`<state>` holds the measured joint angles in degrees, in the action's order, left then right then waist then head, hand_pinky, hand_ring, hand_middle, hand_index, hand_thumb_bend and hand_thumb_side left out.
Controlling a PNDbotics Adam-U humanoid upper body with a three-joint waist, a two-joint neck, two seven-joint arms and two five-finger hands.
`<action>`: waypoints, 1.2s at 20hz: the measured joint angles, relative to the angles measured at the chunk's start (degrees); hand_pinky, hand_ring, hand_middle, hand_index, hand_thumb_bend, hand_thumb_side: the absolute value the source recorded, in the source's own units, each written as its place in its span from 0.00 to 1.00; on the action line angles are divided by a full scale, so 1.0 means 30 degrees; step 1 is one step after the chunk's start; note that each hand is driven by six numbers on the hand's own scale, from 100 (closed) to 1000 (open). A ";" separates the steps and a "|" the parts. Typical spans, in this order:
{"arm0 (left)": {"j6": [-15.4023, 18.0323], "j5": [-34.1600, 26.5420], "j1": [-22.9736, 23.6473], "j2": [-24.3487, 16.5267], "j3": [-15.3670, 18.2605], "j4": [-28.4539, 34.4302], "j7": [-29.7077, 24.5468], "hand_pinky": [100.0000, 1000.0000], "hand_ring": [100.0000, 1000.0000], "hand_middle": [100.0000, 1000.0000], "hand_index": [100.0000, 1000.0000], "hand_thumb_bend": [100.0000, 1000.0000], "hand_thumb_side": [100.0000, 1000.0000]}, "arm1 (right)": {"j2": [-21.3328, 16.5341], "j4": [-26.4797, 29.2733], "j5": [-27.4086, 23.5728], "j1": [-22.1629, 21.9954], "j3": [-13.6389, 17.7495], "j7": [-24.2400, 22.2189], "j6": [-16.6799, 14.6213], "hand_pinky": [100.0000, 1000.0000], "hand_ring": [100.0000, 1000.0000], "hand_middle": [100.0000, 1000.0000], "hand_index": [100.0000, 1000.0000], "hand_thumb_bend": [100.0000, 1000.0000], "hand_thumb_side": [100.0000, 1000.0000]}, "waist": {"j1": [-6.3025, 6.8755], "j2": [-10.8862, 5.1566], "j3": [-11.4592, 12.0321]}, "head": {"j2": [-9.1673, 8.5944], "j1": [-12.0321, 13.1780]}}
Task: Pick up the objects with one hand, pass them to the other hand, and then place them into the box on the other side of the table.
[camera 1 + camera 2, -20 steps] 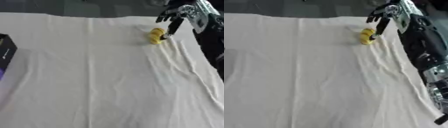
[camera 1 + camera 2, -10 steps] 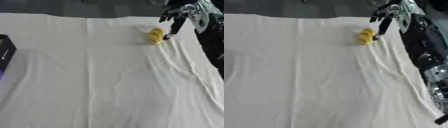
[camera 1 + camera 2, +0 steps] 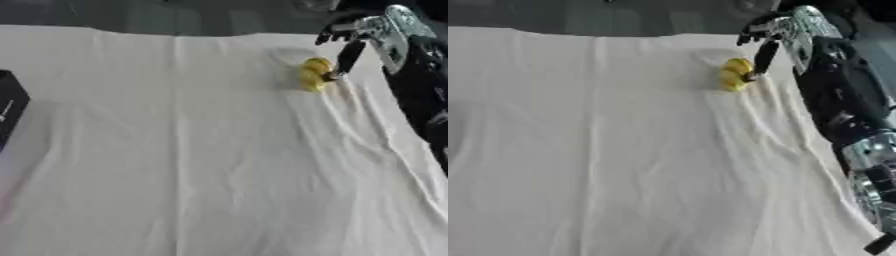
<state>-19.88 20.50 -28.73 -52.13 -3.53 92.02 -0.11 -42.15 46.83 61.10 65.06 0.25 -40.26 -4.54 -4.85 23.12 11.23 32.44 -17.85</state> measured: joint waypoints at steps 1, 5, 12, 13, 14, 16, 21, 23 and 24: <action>0.0001 -0.0002 0.0000 0.0000 0.0006 0.0003 0.0003 0.76 0.70 0.61 0.68 0.74 0.33 | 0.0000 -0.0040 0.0135 0.0003 0.0000 0.0087 -0.0009 0.93 0.95 0.90 0.87 0.42 0.00 | 0.0000 0.0028 0.0035 | -0.0092 -0.0007; 0.0024 -0.0006 0.0004 0.0000 0.0054 0.0045 0.0041 0.76 0.70 0.61 0.68 0.73 0.33 | 0.0000 -0.0107 0.0794 0.0016 0.0013 0.0439 0.0032 0.93 0.95 0.90 0.87 0.42 0.00 | 0.0000 0.0165 0.0080 | -0.0299 -0.0068; -0.0005 -0.0029 0.0025 0.0001 0.0078 0.0085 0.0146 0.76 0.70 0.61 0.68 0.73 0.34 | 0.0004 -0.0404 0.1498 0.0150 0.0116 0.0433 0.0008 0.93 0.95 0.89 0.86 0.37 0.00 | 0.0000 0.0254 0.0154 | -0.0460 -0.0207; -0.0007 -0.0035 0.0025 0.0002 0.0095 0.0085 0.0154 0.76 0.70 0.61 0.68 0.73 0.34 | 0.0010 -0.0432 0.1556 0.0151 0.0115 0.0361 -0.0012 0.93 0.95 0.89 0.86 0.35 0.00 | 0.0000 0.0263 0.0155 | -0.0460 -0.0239; -0.0008 -0.0043 0.0025 0.0002 0.0115 0.0085 0.0160 0.76 0.70 0.61 0.68 0.73 0.34 | 0.0012 -0.0454 0.1568 0.0157 0.0115 0.0290 -0.0011 0.93 0.95 0.88 0.85 0.34 0.00 | 0.0000 0.0282 0.0155 | -0.0463 -0.0268; -0.0008 -0.0060 0.0025 0.0004 0.0154 0.0085 0.0162 0.76 0.70 0.61 0.68 0.73 0.34 | 0.0025 -0.0479 0.1559 0.0165 0.0112 0.0126 0.0018 0.93 0.94 0.86 0.84 0.32 0.00 | 0.0000 0.0309 0.0160 | -0.0465 -0.0314; -0.0006 -0.0076 0.0028 0.0005 0.0178 0.0085 0.0175 0.75 0.70 0.61 0.67 0.72 0.34 | 0.0081 -0.0563 0.1190 0.0173 0.0093 -0.0273 0.0341 0.91 0.89 0.78 0.78 0.21 0.00 | 0.0001 0.0343 0.0190 | -0.0465 -0.0423; -0.0001 -0.0095 0.0031 0.0006 0.0181 0.0085 0.0187 0.75 0.70 0.61 0.67 0.72 0.34 | 0.0129 -0.0591 0.1027 0.0169 0.0082 -0.0293 0.0480 0.89 0.86 0.74 0.76 0.17 0.00 | 0.0001 0.0348 0.0207 | -0.0464 -0.0502; 0.0006 -0.0099 0.0031 0.0006 0.0183 0.0085 0.0201 0.75 0.70 0.61 0.67 0.72 0.34 | 0.0138 -0.0593 0.0933 0.0140 0.0063 -0.0244 0.0557 0.89 0.85 0.72 0.74 0.15 0.00 | 0.0001 0.0354 0.0217 | -0.0463 -0.0514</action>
<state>-19.87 20.21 -28.63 -52.11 -2.98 92.28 0.50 -41.73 45.05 63.90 65.48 0.44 -40.99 -2.87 -4.85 24.19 11.88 31.05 -19.39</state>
